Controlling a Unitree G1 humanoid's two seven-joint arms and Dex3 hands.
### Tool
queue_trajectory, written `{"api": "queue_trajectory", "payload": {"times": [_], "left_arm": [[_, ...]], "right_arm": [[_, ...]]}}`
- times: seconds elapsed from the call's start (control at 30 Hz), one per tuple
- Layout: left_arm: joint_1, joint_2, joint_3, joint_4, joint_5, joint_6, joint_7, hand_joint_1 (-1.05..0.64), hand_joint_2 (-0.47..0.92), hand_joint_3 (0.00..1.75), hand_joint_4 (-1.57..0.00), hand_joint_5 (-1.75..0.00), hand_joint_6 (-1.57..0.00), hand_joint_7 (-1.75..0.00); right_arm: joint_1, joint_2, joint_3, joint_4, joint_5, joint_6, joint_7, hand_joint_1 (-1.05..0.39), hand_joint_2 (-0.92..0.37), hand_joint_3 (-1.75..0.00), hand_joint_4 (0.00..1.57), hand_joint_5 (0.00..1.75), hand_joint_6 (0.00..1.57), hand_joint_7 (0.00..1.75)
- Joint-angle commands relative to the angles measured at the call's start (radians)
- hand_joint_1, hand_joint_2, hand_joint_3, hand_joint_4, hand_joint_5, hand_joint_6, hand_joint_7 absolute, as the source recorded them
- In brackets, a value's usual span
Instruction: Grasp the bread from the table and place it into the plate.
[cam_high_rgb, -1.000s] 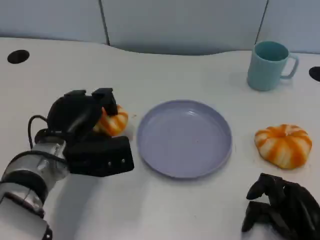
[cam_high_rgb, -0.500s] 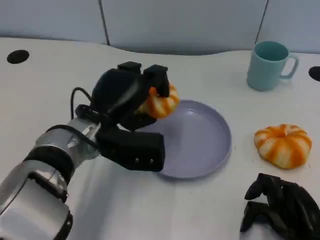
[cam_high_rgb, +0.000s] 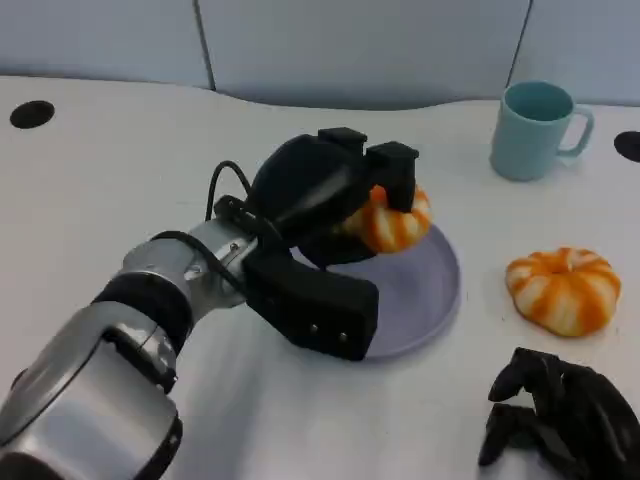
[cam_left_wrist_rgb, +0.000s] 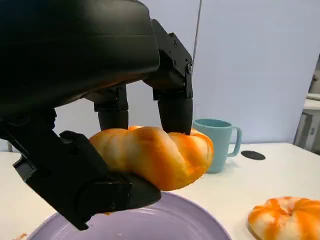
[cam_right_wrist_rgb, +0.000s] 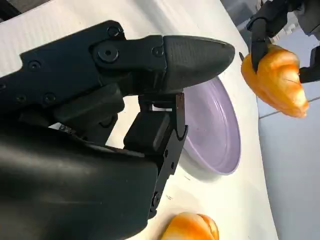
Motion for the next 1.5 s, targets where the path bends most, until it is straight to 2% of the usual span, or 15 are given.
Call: {"api": "queue_trajectory", "payload": {"times": [0.03,0.23,0.63,0.67,0.7,0.73,0.77,0.8,0.83,0.93,0.97,1.1,1.2,1.33,1.5], "left_arm": [[-0.009,-0.004,-0.010,0.007,0.007,0.006,-0.045,-0.24,0.51,1.18,-0.97,-1.75,-0.79,-1.75],[-0.002,-0.012,-0.012,0.013,0.013,0.023,-0.085,-0.27,0.52,1.20,-0.96,-1.75,-0.79,-1.75],[-0.005,-0.029,-0.032,0.022,0.015,0.101,-0.157,-0.26,0.66,1.02,-0.87,-1.75,-0.68,-1.75],[-0.007,-0.030,-0.027,0.025,0.005,0.106,-0.196,-0.26,0.63,0.97,-0.85,-1.69,-0.68,-1.64],[-0.009,-0.030,-0.022,0.026,-0.003,0.110,-0.226,-0.28,0.63,0.78,-0.84,-1.56,-0.77,-1.32],[-0.008,-0.030,-0.014,0.027,-0.015,0.111,-0.261,-0.28,0.66,0.63,-0.83,-1.49,-0.83,-1.12],[-0.007,-0.030,-0.005,0.027,-0.025,0.111,-0.288,-0.30,0.74,0.46,-0.79,-1.43,-0.87,-0.90],[-0.005,-0.030,0.000,0.025,-0.031,0.111,-0.303,-0.31,0.79,0.36,-0.77,-1.40,-0.88,-0.81],[-0.005,-0.031,0.007,0.026,-0.041,0.117,-0.337,-0.32,0.82,0.30,-0.76,-1.39,-0.89,-0.75],[-0.011,-0.030,0.008,0.025,-0.044,0.140,-0.412,-0.40,0.91,0.19,-0.57,-0.96,-0.79,-0.36],[-0.014,-0.029,0.007,0.023,-0.043,0.145,-0.430,-0.47,0.92,0.20,-0.43,-0.75,-0.71,-0.22],[-0.019,-0.029,0.010,0.016,-0.043,0.159,-0.475,-0.59,0.92,0.18,-0.21,-0.51,-0.54,-0.04],[-0.025,-0.033,0.010,0.016,-0.043,0.175,-0.505,-0.70,0.92,0.25,-0.05,-0.40,-0.34,-0.01],[-0.028,-0.036,0.006,0.013,-0.038,0.190,-0.515,-0.80,0.92,0.35,0.00,-0.23,-0.20,0.00],[-0.026,-0.030,0.013,0.007,-0.041,0.188,-0.491,-0.86,0.92,0.35,0.00,-0.11,-0.12,0.00]], "right_arm": [[0.021,-0.006,-0.001,-0.006,0.007,0.016,-0.001,-0.42,-0.92,-0.45,1.19,1.13,1.12,1.04],[0.027,-0.005,-0.001,-0.021,0.012,0.032,-0.004,-0.42,-0.92,-0.44,1.19,1.12,1.12,1.04],[0.039,-0.003,0.002,-0.046,0.015,0.046,-0.006,-0.41,-0.92,-0.44,1.19,1.13,1.11,1.04],[0.040,-0.003,0.002,-0.043,0.017,0.043,-0.003,-0.41,-0.92,-0.44,1.19,1.13,1.11,1.04],[0.040,-0.002,0.001,-0.041,0.018,0.041,-0.001,-0.42,-0.92,-0.44,1.19,1.13,1.11,1.05],[0.041,-0.001,0.001,-0.040,0.019,0.040,-0.001,-0.42,-0.92,-0.44,1.19,1.13,1.11,1.05],[0.041,-0.001,0.002,-0.040,0.019,0.040,-0.002,-0.42,-0.92,-0.44,1.19,1.13,1.11,1.05],[0.041,0.000,0.002,-0.040,0.018,0.040,-0.003,-0.42,-0.92,-0.44,1.20,1.13,1.11,1.05],[0.040,-0.002,0.003,-0.035,0.017,0.032,0.001,-0.42,-0.92,-0.44,1.20,1.13,1.11,1.05],[0.040,-0.003,0.004,-0.033,0.015,0.024,0.005,-0.42,-0.92,-0.46,1.19,1.12,1.11,1.05],[0.039,-0.002,0.002,-0.036,0.018,0.033,0.002,-0.43,-0.92,-0.45,1.19,1.12,1.11,1.04],[0.038,-0.004,0.000,-0.041,0.021,0.045,-0.001,-0.43,-0.92,-0.44,1.19,1.12,1.11,1.04],[0.036,-0.010,-0.001,-0.034,0.022,0.038,0.010,-0.42,-0.92,-0.45,1.18,1.12,1.10,1.05],[0.036,-0.010,-0.005,-0.029,0.024,0.031,0.016,-0.42,-0.92,-0.45,1.17,1.12,1.10,1.05],[0.035,-0.012,-0.004,-0.035,0.018,0.040,0.009,-0.42,-0.92,-0.45,1.18,1.13,1.11,1.05]]}}
